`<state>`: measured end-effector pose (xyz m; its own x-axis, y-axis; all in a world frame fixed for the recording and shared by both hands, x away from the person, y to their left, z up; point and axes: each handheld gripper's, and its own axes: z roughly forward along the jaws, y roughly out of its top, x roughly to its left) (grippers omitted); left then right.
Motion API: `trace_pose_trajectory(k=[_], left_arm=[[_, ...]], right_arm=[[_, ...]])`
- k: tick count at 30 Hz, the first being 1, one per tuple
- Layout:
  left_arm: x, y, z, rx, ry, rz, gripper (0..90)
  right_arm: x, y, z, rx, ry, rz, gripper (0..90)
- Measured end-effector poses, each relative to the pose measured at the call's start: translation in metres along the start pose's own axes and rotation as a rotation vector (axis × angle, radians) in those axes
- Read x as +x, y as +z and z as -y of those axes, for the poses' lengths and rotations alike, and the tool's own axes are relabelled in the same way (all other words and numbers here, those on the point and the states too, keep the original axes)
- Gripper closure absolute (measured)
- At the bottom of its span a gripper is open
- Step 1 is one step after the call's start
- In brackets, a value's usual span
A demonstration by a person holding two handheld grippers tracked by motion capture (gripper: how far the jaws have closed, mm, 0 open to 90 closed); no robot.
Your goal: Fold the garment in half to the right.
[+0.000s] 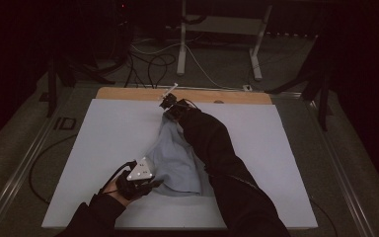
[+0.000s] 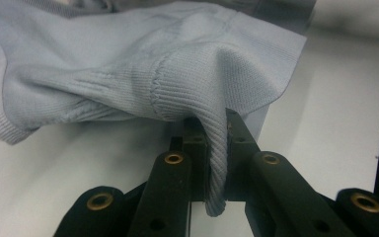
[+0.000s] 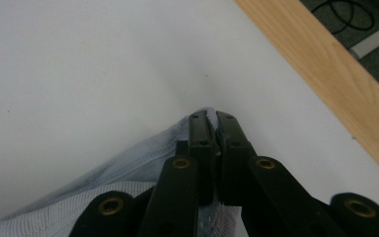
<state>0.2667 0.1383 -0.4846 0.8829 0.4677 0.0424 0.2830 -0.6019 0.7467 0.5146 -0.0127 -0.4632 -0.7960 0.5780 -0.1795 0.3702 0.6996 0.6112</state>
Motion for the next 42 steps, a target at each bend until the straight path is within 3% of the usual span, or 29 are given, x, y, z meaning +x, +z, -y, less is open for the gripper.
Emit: trace_pose_trajectory(k=[9, 19, 32, 42], left_arm=[[0.005, 0.001, -0.007, -0.006, 0.052, 0.052, 85.0], [0.004, 0.001, -0.022, 0.021, 0.129, 0.064, 85.0], [-0.001, 0.007, -0.044, 0.043, 0.211, 0.109, 85.1], [-0.002, 0.016, -0.060, 0.049, 0.249, 0.151, 85.0]], right_arm=[[-0.008, -0.012, 0.005, -0.026, 0.010, -0.008, 87.4], [-0.017, -0.026, 0.011, -0.054, 0.028, 0.005, 87.4], [-0.033, -0.047, 0.022, -0.080, 0.059, 0.019, 87.4], [-0.046, -0.062, 0.032, -0.107, 0.085, 0.022, 87.4]])
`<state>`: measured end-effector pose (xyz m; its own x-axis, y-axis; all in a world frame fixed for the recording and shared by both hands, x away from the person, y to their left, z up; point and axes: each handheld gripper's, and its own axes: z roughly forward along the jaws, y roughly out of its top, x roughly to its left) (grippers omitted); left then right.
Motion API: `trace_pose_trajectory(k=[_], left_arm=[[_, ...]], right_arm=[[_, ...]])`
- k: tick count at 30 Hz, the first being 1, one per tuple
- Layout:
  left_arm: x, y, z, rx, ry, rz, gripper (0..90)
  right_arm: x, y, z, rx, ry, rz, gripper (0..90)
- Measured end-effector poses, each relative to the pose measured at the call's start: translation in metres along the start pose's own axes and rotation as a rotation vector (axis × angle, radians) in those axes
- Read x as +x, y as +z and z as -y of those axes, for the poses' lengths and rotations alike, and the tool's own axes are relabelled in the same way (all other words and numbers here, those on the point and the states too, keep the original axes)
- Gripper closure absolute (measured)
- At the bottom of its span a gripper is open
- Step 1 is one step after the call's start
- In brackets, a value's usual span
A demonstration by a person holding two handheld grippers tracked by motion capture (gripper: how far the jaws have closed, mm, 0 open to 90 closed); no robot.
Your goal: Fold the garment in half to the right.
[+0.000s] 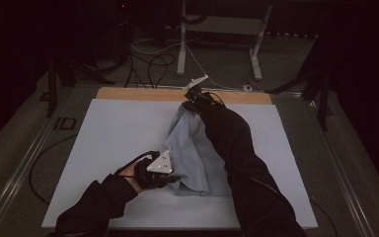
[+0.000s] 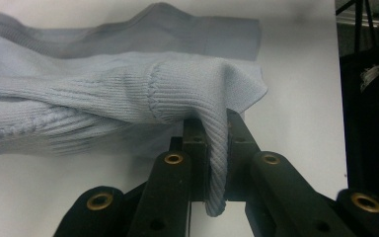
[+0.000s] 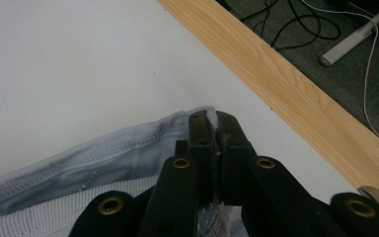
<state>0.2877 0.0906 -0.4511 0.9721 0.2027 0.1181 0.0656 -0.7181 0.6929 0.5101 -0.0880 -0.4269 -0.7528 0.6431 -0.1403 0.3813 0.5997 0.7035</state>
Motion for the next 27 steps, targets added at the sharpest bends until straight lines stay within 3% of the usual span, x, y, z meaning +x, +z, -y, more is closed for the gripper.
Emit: trace_pose_trajectory(k=[19, 27], left_arm=[[0.002, 0.014, -0.030, 0.024, 0.084, 0.058, 85.0], [0.003, 0.024, -0.041, 0.017, 0.120, 0.079, 84.9]], right_arm=[[-0.024, -0.018, 0.016, -0.015, 0.056, 0.011, 87.3], [-0.030, -0.022, 0.022, -0.016, 0.057, 0.021, 87.2]])
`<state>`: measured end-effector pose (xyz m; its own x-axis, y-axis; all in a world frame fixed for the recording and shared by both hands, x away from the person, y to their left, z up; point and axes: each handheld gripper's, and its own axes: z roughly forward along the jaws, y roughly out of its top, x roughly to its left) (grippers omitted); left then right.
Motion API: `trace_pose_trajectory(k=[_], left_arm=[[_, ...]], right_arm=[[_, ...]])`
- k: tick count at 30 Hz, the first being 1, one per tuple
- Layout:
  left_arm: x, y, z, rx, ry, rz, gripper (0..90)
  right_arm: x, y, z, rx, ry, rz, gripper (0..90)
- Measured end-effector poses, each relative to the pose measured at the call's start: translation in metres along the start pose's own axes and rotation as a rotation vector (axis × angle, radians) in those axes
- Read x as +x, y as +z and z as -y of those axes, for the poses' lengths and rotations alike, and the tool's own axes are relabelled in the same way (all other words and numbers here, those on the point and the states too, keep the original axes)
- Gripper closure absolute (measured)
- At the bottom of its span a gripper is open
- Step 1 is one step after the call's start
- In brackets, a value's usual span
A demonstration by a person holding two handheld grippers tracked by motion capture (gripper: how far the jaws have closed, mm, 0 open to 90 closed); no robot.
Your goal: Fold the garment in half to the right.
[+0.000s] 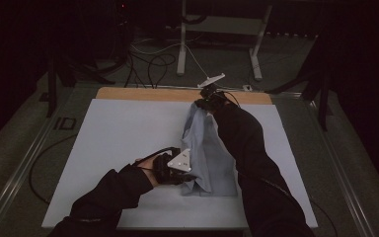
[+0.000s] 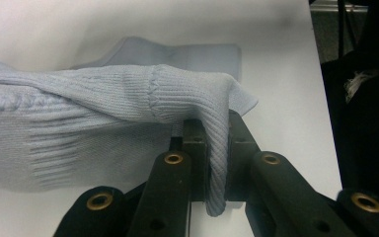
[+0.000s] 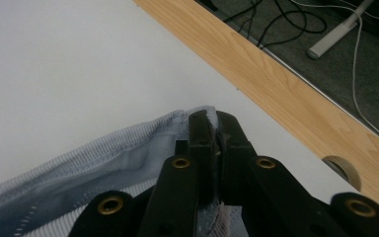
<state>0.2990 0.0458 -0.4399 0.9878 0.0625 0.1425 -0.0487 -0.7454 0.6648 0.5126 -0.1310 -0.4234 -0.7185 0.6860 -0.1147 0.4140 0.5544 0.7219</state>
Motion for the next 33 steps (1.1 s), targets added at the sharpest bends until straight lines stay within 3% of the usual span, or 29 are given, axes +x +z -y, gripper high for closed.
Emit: trace_pose_trajectory(k=[18, 33], left_arm=[[0.004, 0.035, -0.018, 0.013, 0.035, 0.038, 84.7], [0.003, 0.066, -0.031, 0.039, 0.021, 0.073, 84.4]], right_arm=[[-0.017, 0.006, 0.025, -0.006, 0.063, -0.017, 86.8], [-0.025, 0.010, 0.047, -0.010, 0.102, -0.040, 86.6]])
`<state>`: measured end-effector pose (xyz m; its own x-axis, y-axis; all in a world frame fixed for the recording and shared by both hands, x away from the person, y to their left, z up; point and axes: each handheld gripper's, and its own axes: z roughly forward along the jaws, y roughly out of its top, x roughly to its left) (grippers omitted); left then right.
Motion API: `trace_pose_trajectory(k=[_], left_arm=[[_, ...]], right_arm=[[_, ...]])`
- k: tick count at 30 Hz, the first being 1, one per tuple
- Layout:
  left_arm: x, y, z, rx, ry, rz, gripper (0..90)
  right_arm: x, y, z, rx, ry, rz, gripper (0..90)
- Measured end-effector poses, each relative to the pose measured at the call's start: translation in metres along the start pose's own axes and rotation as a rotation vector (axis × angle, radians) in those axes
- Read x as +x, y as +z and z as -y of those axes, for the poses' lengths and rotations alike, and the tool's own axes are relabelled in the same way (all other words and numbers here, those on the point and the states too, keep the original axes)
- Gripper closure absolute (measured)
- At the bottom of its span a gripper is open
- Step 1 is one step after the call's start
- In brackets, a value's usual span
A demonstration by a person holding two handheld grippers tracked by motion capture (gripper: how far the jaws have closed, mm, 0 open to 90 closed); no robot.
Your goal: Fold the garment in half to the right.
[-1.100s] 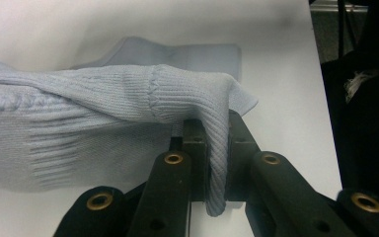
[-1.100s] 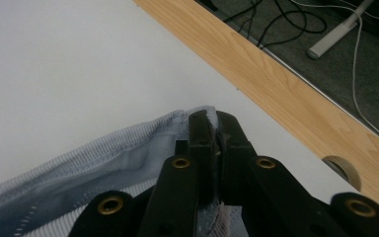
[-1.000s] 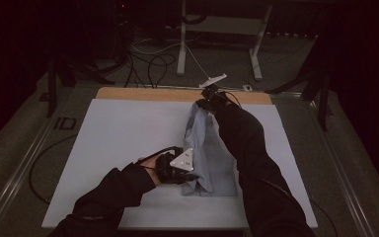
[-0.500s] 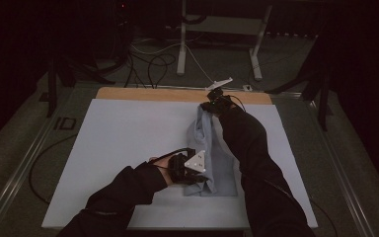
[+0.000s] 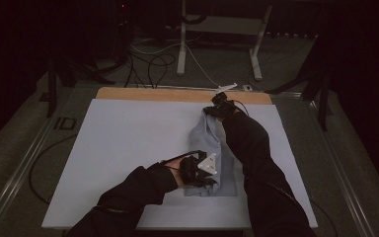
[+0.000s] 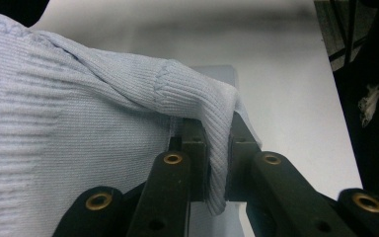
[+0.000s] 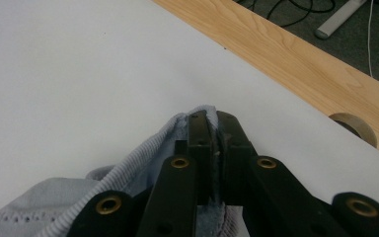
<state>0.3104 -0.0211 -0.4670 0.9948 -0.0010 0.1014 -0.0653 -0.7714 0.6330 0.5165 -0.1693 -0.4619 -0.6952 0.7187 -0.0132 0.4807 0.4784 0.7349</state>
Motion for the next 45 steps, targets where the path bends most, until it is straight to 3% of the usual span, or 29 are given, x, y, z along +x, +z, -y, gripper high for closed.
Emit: trace_pose_trajectory(k=[11, 12, 14, 17, 20, 21, 22, 29, 45], left_arm=[[0.000, 0.022, -0.011, 0.025, 0.012, 0.056, 83.0], [0.001, 0.024, -0.012, 0.025, 0.012, 0.065, 82.5], [-0.001, 0.027, -0.014, 0.014, 0.026, 0.098, 78.2], [-0.006, 0.032, -0.019, 0.010, 0.028, 0.123, 55.0], [-0.010, 0.035, -0.024, 0.005, 0.003, 0.141, 34.5], [-0.009, 0.035, -0.024, 0.006, 0.007, 0.176, 30.1], [-0.009, 0.034, -0.024, -0.001, 0.008, 0.184, 18.3], [-0.006, 0.028, -0.026, -0.035, -0.023, 0.157, 2.1], [-0.005, 0.013, -0.020, -0.058, -0.032, 0.127, 0.7]], right_arm=[[-0.005, -0.001, 0.010, -0.009, 0.020, -0.021, 82.4], [-0.006, -0.001, 0.011, -0.013, 0.024, -0.023, 78.5], [-0.007, -0.002, 0.014, -0.020, 0.030, -0.029, 61.9], [-0.010, -0.006, 0.016, -0.033, 0.044, -0.047, 34.3], [-0.013, -0.011, 0.017, -0.044, 0.061, -0.074, 16.0], [-0.014, -0.012, 0.018, -0.050, 0.066, -0.093, 13.7], [-0.015, -0.014, 0.019, -0.059, 0.073, -0.092, 13.5], [-0.016, -0.018, 0.022, -0.054, 0.056, -0.073, 9.8], [-0.010, -0.036, 0.020, -0.059, 0.011, -0.073, 10.0]])
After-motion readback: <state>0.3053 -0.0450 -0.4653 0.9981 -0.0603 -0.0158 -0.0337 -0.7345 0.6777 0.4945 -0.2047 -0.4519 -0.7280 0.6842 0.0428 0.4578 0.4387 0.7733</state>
